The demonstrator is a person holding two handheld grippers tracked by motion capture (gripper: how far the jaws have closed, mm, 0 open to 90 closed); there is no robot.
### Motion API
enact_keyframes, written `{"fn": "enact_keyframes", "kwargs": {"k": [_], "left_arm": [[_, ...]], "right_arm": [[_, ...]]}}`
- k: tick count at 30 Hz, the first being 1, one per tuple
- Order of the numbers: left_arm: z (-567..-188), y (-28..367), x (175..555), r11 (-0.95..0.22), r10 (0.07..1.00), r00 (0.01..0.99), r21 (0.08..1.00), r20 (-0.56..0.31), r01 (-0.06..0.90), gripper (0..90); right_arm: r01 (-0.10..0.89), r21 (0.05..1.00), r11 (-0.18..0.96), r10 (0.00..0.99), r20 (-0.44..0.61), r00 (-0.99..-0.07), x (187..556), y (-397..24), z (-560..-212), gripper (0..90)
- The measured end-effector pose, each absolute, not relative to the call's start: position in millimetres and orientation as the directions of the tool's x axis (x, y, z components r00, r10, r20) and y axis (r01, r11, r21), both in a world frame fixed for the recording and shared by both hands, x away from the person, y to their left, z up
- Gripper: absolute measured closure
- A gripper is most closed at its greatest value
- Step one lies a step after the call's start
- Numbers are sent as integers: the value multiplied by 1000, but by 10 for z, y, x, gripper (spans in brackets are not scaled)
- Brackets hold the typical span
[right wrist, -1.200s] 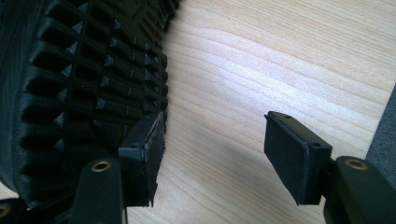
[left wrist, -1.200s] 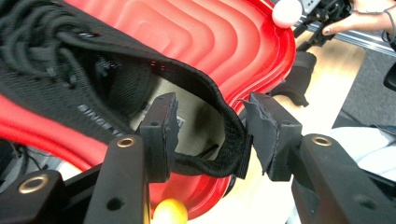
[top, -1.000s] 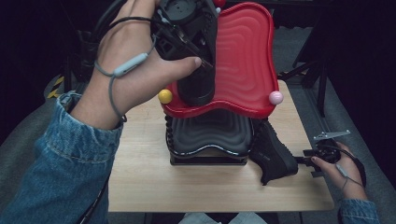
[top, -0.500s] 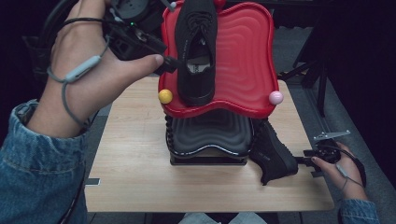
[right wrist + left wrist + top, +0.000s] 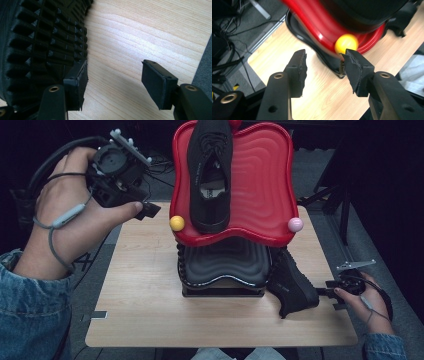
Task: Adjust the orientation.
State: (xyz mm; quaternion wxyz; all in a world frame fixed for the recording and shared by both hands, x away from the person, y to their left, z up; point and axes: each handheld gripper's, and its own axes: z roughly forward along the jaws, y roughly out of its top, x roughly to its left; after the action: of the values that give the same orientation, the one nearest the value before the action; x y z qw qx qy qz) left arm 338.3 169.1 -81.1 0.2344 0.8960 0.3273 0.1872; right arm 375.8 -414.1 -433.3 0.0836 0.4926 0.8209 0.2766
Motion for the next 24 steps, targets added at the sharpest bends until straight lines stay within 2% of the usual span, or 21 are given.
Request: {"fn": "enact_keyframes", "kwargs": {"k": [9,16,17,18,24], "left_arm": [[-1451,2069,3550,-647,693,712,537,116,542,502],[-2148,2305,3657,-613,715,697,531,57,585,478],[-2148,2305,3657,-613,715,697,531,57,585,474],[-2347,2354,3667,-604,719,693,537,50,589,464],[-2855,2535,3647,-593,722,691,528,16,608,451]], "right_arm": [[741,564,365,852,118,-510,3742,-4128,-4255,401],[746,551,375,848,122,-516,3752,-4124,-4252,448],[745,549,379,845,122,-521,3751,-4120,-4242,467],[745,548,380,845,123,-521,3748,-4118,-4226,499],[759,520,392,849,112,-516,3718,-4139,-4167,660]]}}
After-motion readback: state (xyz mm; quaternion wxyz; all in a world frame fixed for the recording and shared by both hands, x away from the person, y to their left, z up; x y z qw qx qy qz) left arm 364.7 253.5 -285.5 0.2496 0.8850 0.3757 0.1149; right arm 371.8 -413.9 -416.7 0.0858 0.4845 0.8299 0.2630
